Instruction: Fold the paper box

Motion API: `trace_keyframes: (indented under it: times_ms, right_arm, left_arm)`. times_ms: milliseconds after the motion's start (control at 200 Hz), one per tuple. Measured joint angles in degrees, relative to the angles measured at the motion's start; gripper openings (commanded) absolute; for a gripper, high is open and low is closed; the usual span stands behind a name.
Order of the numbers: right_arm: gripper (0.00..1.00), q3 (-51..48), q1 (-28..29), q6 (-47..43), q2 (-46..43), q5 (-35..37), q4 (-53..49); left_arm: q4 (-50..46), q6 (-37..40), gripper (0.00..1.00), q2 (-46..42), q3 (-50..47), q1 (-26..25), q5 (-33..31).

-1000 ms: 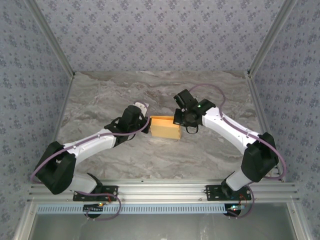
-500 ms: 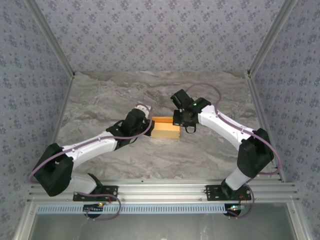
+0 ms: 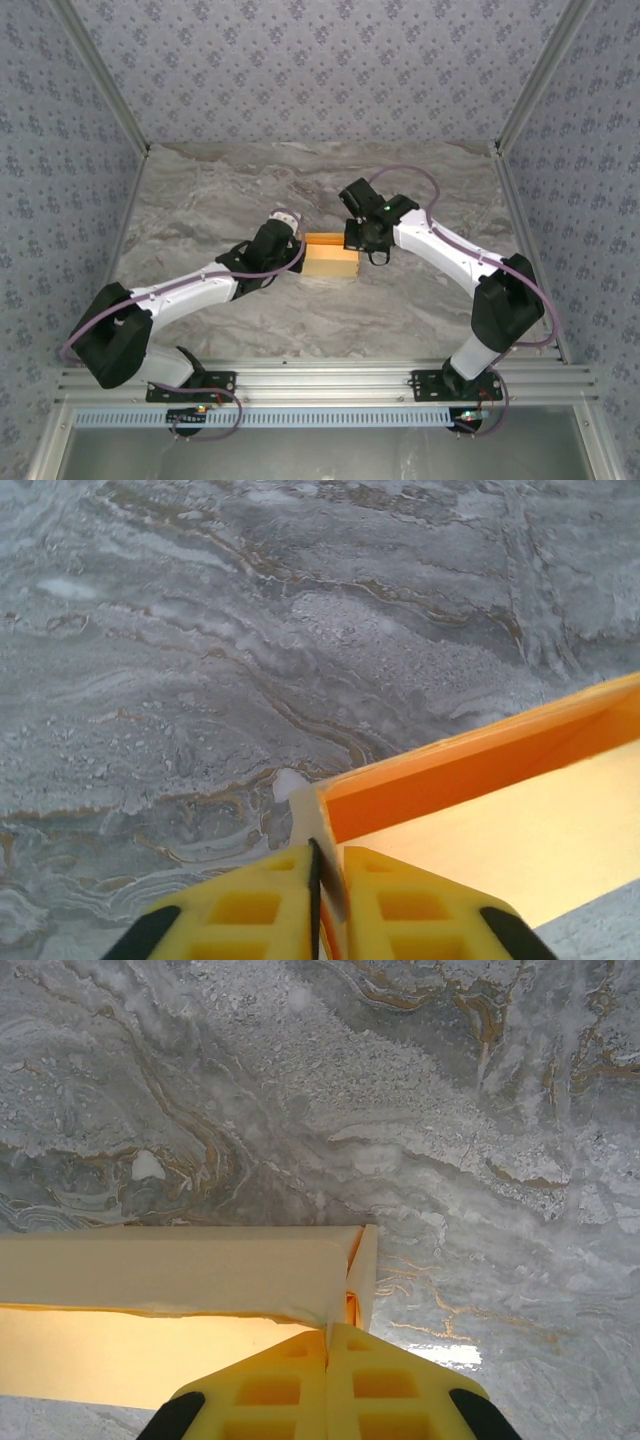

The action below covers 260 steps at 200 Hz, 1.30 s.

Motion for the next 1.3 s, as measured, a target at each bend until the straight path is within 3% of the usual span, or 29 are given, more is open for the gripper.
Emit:
trace_keyframes:
  times_ms: [265, 600, 989, 1299]
  right_arm:
    - [0.06, -1.55, 0.48, -0.85, -0.37, 1.51, 1.77]
    - [0.07, -6.84, 0.94, -1.29, -3.61, 2.36, 6.99]
    - [0.11, -14.05, 2.12, -0.42, -8.7, 2.8, 13.97]
    - [0.3, -19.71, 2.97, -0.5, -13.31, 3.02, 17.22]
  left_arm:
    - [0.13, 0.2, 0.0, 0.31, 0.0, -0.02, -0.79]
    - [2.01, 0.11, 0.0, 1.14, -0.35, -0.15, -1.51]
    - [14.1, -2.54, 0.0, -0.22, -7.74, -2.19, -5.42]
    - [16.46, -3.98, 0.0, 0.61, -8.37, -4.17, -9.11]
